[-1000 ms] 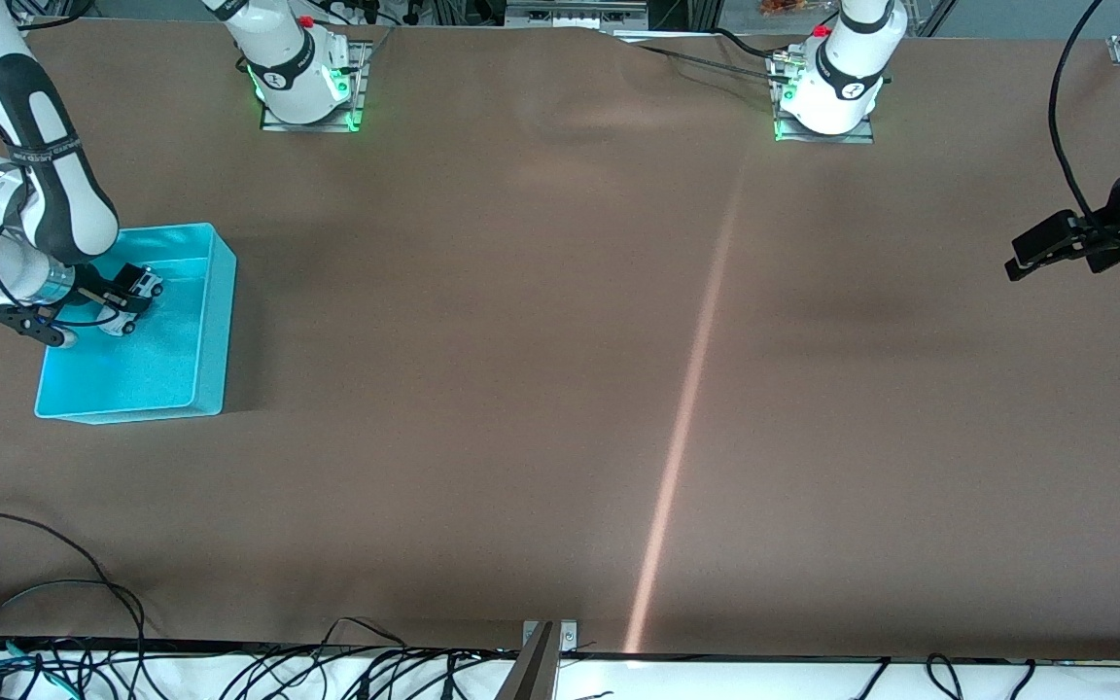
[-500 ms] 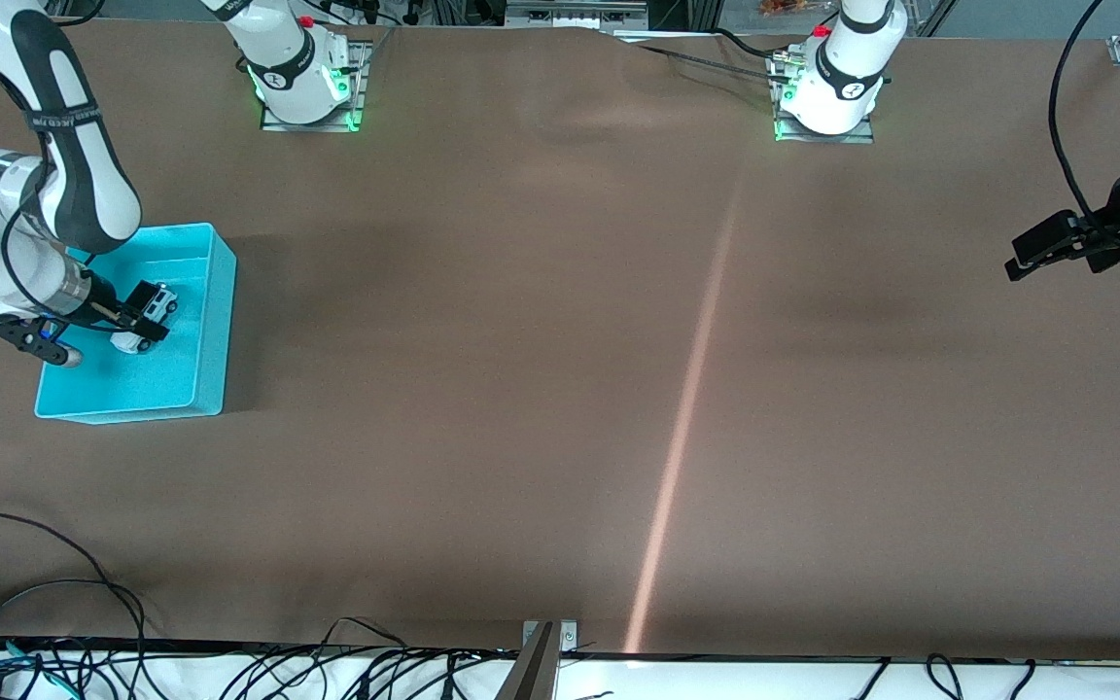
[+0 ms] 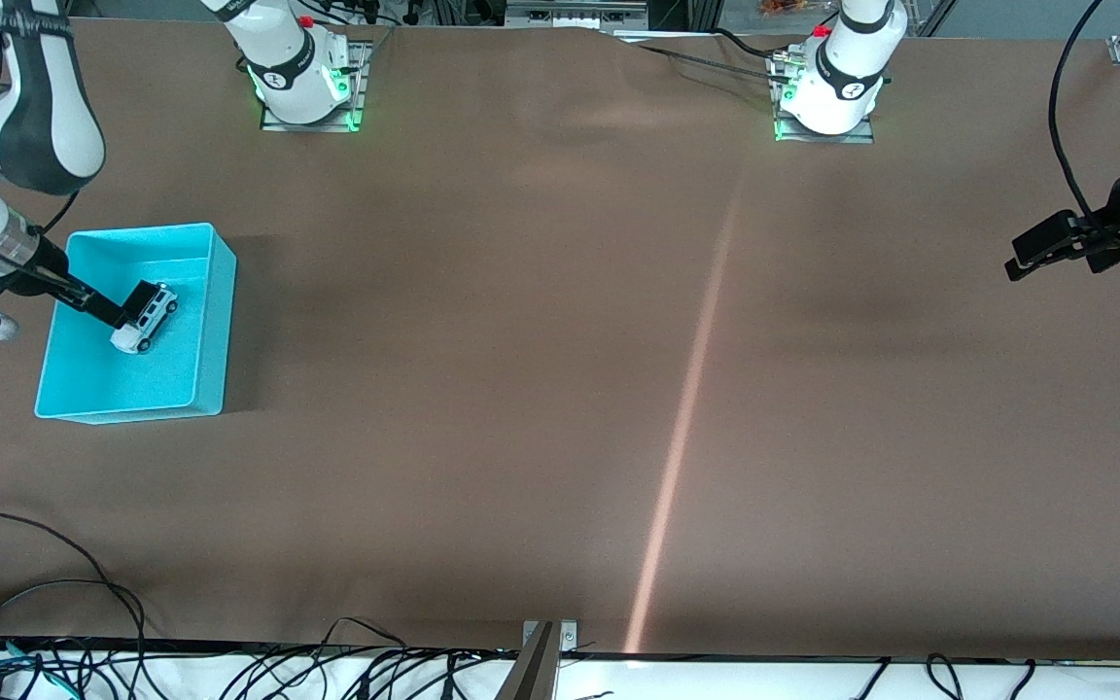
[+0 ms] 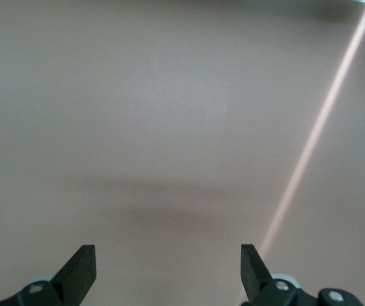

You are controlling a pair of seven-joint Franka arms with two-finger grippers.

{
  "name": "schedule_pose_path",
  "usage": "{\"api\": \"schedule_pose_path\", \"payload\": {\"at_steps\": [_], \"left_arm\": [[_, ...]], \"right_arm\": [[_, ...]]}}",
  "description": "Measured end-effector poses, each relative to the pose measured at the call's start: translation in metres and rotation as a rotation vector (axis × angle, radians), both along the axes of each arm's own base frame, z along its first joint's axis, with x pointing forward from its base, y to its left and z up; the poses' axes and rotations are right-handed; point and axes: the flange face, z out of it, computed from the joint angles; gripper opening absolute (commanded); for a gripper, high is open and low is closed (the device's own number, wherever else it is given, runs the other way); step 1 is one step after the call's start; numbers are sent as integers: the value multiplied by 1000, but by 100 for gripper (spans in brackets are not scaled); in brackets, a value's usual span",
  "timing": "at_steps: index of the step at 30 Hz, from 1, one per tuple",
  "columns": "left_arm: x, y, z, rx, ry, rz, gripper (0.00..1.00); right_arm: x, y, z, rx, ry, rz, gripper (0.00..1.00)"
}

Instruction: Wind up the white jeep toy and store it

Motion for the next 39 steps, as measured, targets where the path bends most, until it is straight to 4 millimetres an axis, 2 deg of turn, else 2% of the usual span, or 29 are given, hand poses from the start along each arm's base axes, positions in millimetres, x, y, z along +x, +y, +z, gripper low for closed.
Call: {"api": "schedule_pose_path", "payload": {"at_steps": [2,5,11,16,22,35,39], "left_arm": [[0,0,0,0,0,0,100],[0,0,0,0,0,0,100],[0,0,0,0,0,0,100],[0,0,0,0,0,0,100],[0,0,0,0,0,0,100],[0,0,0,0,0,0,100],[0,0,0,0,0,0,100]], "right_arm": [[0,16,13,-2,-18,22,100],[-2,30,30,-5,-37,42,100],[-9,34,65,-8,-21,44,100],[-6,48,104,-12,-10,62,100],[-4,58,140,-10,21,71,100],[-11,74,197,24,128,101,100],[-15,75,208,37,148,132,100]]}}
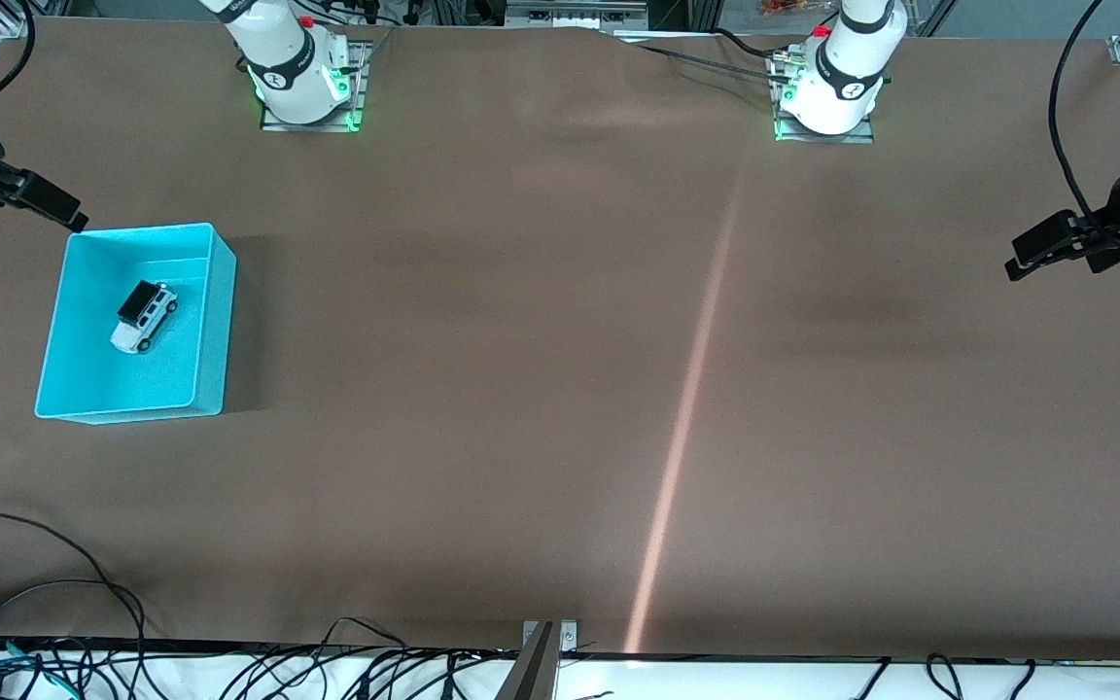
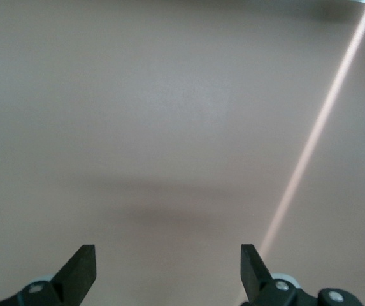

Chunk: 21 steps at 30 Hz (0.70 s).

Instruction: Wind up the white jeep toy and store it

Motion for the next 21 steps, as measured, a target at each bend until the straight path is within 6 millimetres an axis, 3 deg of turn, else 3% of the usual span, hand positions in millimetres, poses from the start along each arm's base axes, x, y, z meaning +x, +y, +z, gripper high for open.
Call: {"api": "schedule_pose_path", "payload": {"at_steps": [11,21], "left_arm": [[0,0,0,0,0,0,100],[0,0,0,0,0,0,100]], "right_arm": [[-3,16,18,114,12,84,100],[-1,35,19,117,13,155,100]]}}
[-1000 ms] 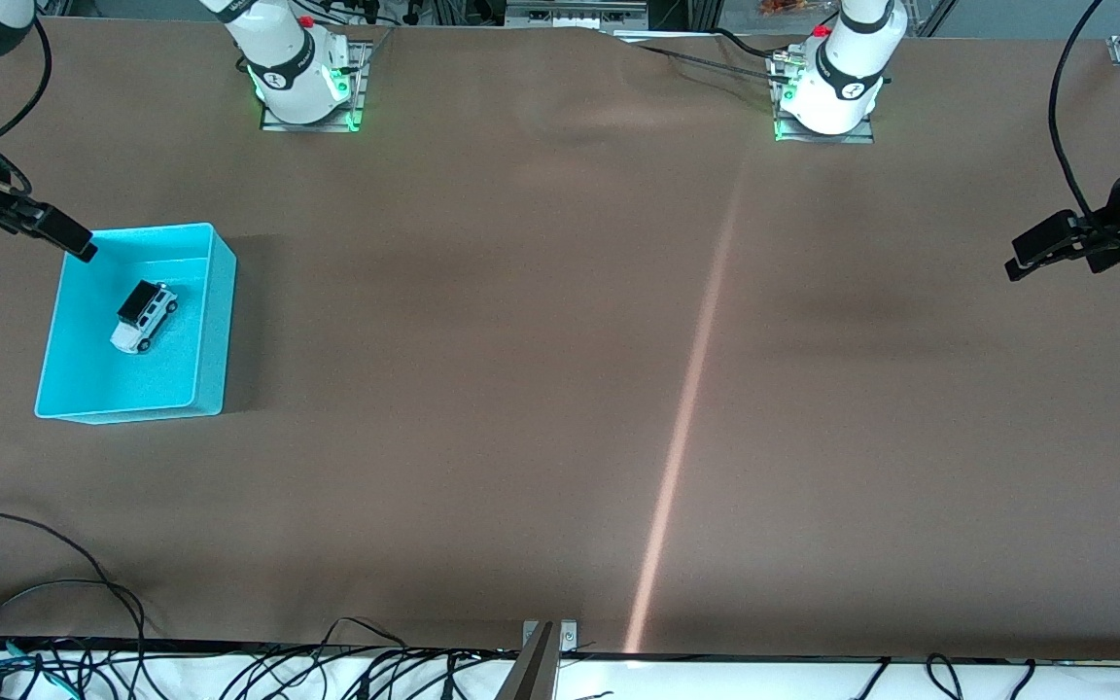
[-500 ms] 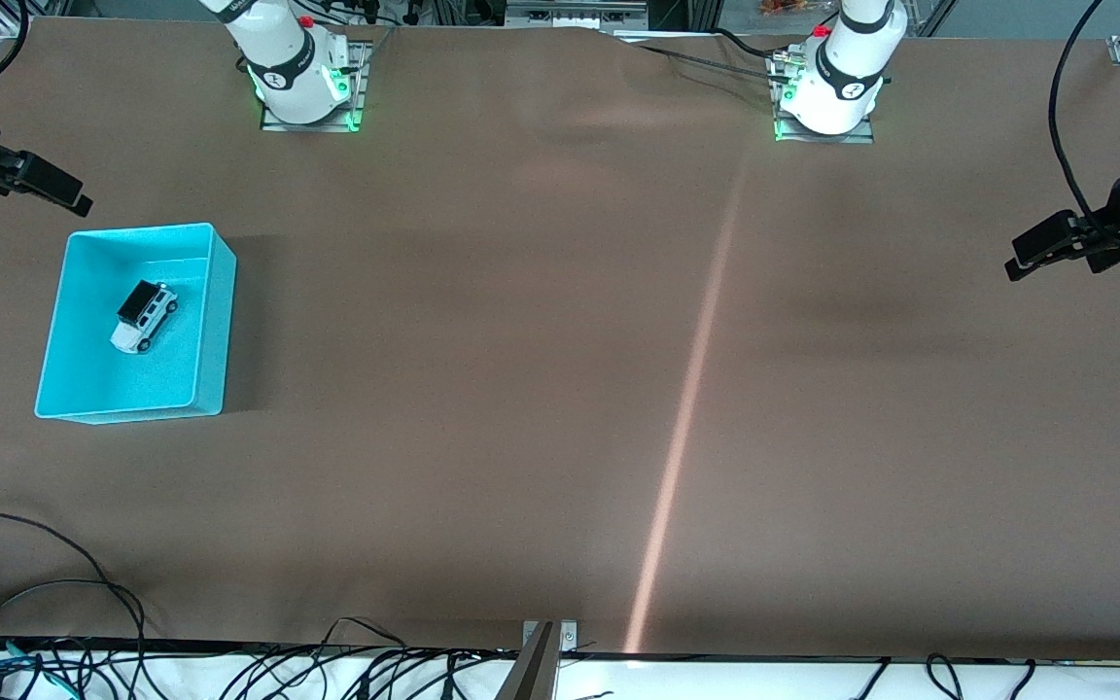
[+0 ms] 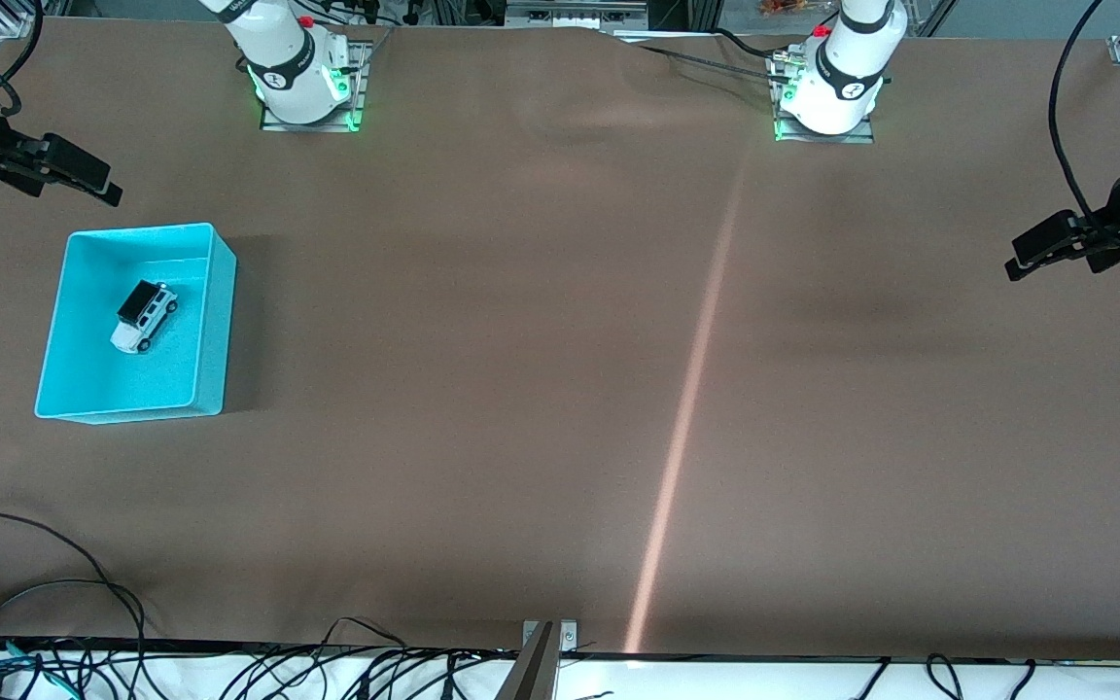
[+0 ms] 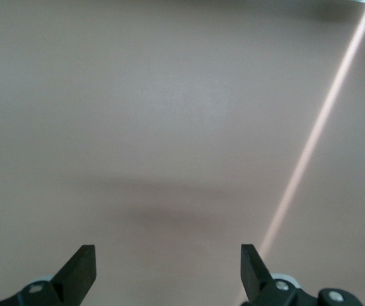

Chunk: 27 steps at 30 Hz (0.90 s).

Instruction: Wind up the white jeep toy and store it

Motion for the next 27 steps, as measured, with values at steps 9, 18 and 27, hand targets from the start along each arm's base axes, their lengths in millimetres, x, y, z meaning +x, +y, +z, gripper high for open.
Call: {"api": "schedule_pose_path", "payload": {"at_steps": [9,18,27], "left_arm": [[0,-1,0,0,0,-1,100],[0,-1,0,0,0,-2,100],[0,-1,0,0,0,-2,100]], "right_arm": [[2,10,-4,-24,5,43,100],[7,13,-14,-44,25,53,100],[9,10,-18,-61,33,53,100]]}}
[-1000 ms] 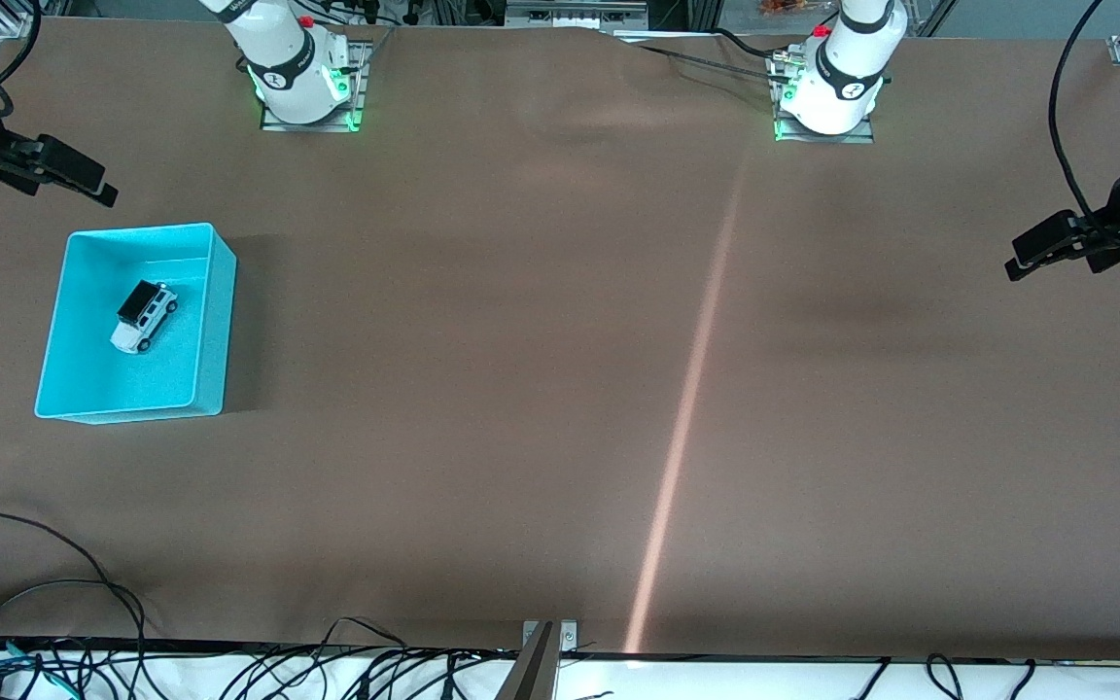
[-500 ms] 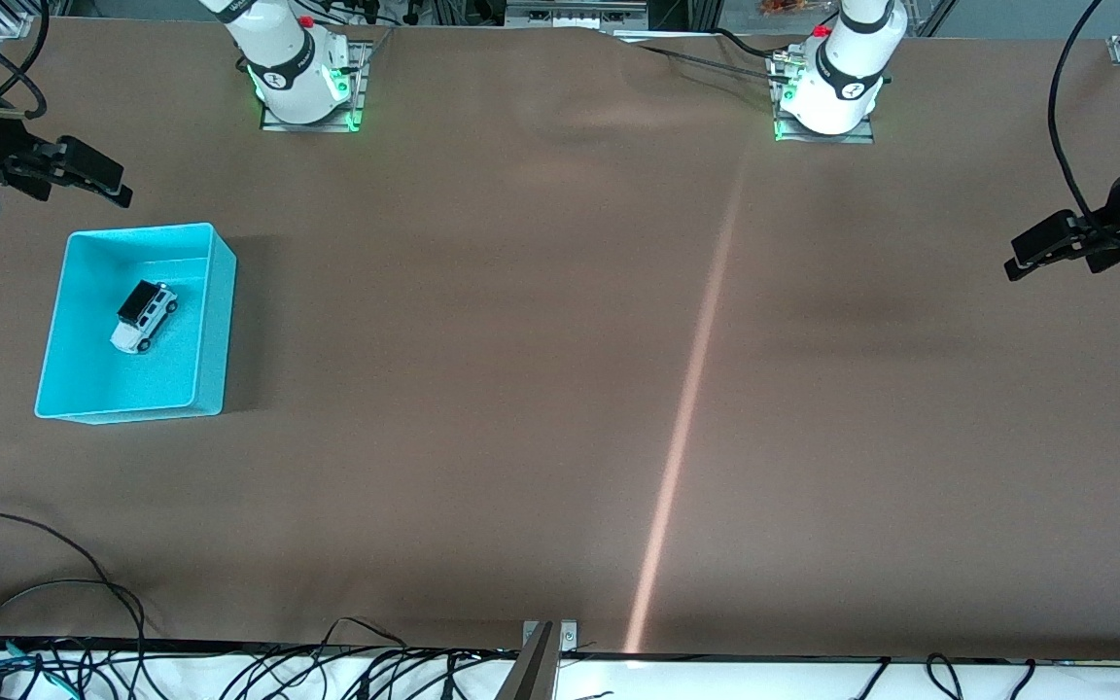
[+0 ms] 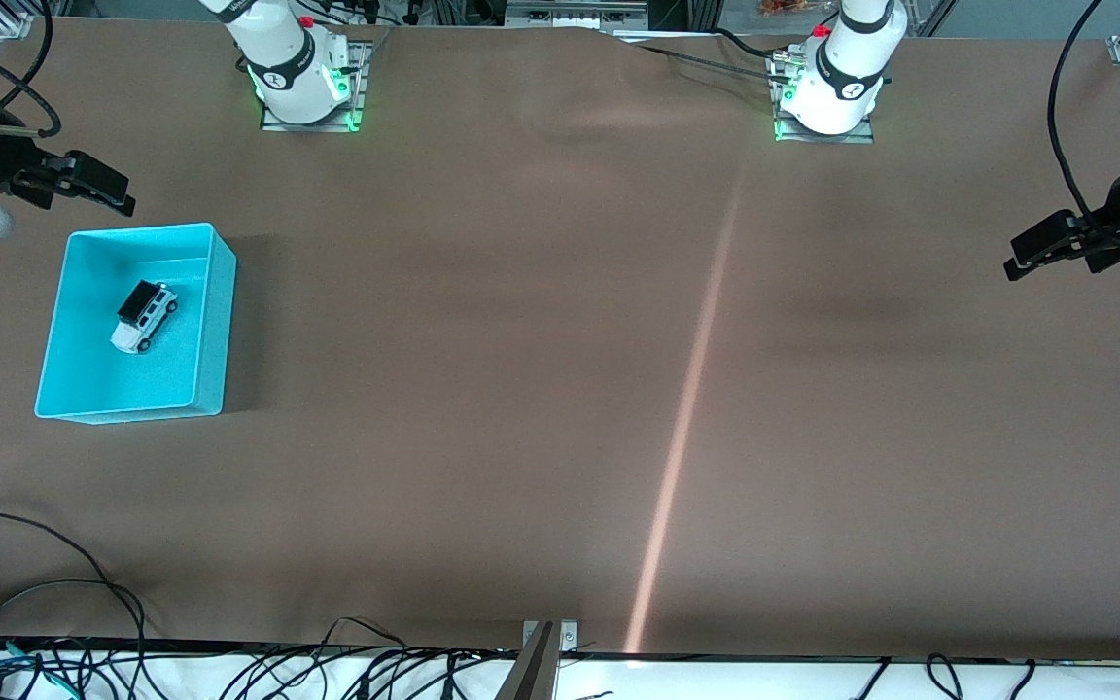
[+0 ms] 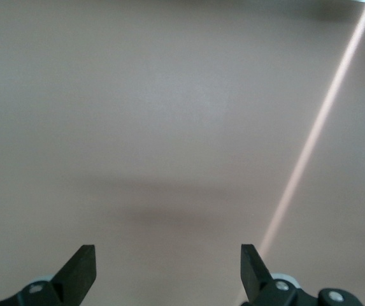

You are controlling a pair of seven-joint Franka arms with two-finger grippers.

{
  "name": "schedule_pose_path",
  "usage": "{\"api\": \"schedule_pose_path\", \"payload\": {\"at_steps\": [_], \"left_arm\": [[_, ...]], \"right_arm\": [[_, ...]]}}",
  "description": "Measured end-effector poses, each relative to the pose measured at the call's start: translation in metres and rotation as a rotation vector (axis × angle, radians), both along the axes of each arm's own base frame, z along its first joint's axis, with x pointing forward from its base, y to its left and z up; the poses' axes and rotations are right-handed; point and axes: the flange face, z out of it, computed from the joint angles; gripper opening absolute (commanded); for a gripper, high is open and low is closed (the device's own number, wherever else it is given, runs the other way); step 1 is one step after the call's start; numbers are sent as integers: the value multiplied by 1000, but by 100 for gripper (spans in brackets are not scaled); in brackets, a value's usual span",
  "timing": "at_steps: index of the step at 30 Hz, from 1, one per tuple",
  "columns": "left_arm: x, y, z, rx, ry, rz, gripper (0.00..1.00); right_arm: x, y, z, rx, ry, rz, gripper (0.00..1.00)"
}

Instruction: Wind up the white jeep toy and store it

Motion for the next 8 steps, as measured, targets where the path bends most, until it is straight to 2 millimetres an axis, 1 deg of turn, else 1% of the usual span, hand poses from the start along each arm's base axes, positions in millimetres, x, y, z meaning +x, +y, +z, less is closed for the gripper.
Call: {"api": "schedule_pose_path", "payload": {"at_steps": [8], "left_arm": [[0,0,0,0,0,0,100]], "right_arm": [[1,0,-2,-2,4,0,100]]}}
